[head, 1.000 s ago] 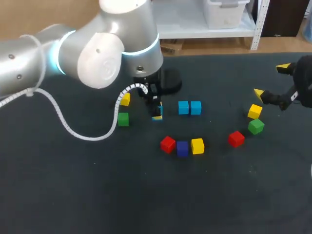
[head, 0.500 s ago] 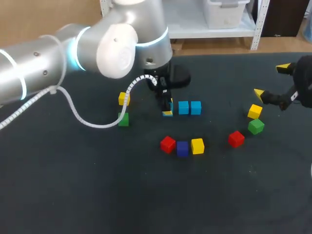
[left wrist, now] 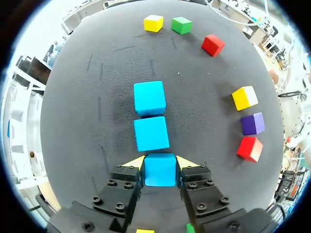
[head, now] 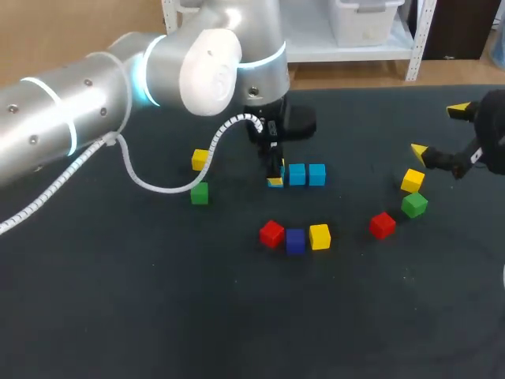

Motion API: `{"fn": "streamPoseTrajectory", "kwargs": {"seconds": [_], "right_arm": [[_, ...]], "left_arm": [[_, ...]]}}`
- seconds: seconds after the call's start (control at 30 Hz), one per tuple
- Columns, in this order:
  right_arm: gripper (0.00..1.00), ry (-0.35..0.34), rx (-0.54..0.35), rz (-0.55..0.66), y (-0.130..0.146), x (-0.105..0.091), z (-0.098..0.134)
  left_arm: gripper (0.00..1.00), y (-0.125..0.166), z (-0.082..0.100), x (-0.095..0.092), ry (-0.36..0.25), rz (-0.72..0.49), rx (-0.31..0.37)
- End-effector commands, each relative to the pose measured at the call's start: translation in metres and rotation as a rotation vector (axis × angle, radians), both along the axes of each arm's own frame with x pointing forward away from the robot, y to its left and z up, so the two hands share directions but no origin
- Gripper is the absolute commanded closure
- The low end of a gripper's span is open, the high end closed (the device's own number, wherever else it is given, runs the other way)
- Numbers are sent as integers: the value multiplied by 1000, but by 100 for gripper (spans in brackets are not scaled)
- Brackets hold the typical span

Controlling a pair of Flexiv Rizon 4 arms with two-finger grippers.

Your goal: Place the blue cubes, place green cubes on the blue cubes, place the yellow cubes on the green cubes, then place the red cubes on the yellow cubes, and place purple cube on the red cubes.

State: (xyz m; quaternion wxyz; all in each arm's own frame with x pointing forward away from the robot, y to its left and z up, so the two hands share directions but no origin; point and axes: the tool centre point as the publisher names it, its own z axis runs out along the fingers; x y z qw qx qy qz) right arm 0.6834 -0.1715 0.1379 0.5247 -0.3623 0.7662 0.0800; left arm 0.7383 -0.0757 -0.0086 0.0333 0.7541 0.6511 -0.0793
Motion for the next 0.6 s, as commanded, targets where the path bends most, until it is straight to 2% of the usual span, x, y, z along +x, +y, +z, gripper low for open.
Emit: {"fn": "streamPoseTrajectory", "kwargs": {"seconds": [0.03,0.23,0.6], "right_arm": [[0,0,-3,-3,1,0,0],[0,0,-3,-3,1,0,0],[0,0,-3,-3,1,0,0]], "left_arm": [[100,0,-1,9,45,1,6],[100,1,0,13,57,33,-3],[100,-3,-2,7,69,27,4]]}}
